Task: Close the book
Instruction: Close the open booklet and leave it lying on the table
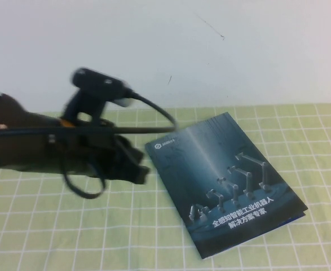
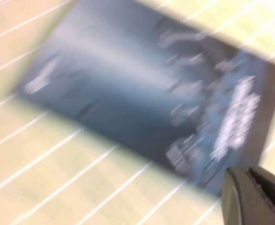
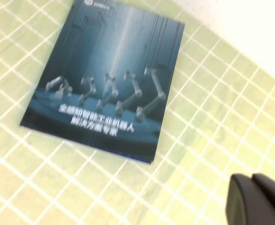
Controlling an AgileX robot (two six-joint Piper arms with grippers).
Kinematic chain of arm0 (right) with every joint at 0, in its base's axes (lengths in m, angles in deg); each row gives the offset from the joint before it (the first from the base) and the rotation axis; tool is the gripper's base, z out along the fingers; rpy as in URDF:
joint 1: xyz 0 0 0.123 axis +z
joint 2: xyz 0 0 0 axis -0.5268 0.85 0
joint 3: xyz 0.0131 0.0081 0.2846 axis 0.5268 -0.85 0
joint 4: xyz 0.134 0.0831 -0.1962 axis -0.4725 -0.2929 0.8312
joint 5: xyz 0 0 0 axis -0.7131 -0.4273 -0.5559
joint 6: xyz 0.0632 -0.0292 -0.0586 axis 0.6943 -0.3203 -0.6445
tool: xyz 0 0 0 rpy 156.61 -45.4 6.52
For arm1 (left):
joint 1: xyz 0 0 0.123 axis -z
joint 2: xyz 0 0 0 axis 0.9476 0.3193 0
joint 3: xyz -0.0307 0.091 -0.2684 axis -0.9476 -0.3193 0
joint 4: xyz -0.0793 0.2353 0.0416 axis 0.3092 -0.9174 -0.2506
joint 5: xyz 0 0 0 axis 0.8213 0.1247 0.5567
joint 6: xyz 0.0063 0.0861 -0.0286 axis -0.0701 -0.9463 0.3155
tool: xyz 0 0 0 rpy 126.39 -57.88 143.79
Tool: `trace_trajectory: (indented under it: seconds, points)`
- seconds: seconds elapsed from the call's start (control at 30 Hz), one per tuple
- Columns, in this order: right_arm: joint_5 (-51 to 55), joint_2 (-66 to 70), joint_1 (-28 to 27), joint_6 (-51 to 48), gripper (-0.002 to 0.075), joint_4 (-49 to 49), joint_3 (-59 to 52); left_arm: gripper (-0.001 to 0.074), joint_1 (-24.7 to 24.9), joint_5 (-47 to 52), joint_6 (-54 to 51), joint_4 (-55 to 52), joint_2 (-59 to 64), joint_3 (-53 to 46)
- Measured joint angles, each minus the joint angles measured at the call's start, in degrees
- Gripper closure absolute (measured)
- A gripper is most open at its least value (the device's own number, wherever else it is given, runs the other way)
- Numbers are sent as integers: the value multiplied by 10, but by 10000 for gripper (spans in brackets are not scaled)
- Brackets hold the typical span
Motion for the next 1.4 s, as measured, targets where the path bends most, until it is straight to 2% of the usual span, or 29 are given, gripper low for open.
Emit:
trace_trajectory:
  seconds: [0.07, 0.23, 0.37, 0.57, 0.8, 0.97, 1.4]
  points:
    - [-15, -42, 0, 2, 729, 0, -48, 738, -18, 33, 79, -83, -32, 0]
    - [-78, -142, 0, 16, 729, -1, -183, 738, -23, 114, 238, -317, -108, 0]
    - [-174, -222, 0, 28, 729, -20, -316, 738, -22, 93, 288, -391, -193, -30]
    - [-294, -312, 0, 30, 729, -33, -458, 738, -22, 35, 304, -405, -339, -140]
    - [-276, -331, 0, 30, 729, -36, -489, 738, -22, 29, 304, -408, -455, -209]
    - [-239, -331, 0, 31, 729, -36, -489, 738, -22, 29, 304, -408, -487, -213]
    - [-229, -332, 0, 43, 729, -37, -489, 738, -22, 32, 304, -402, -490, -213]
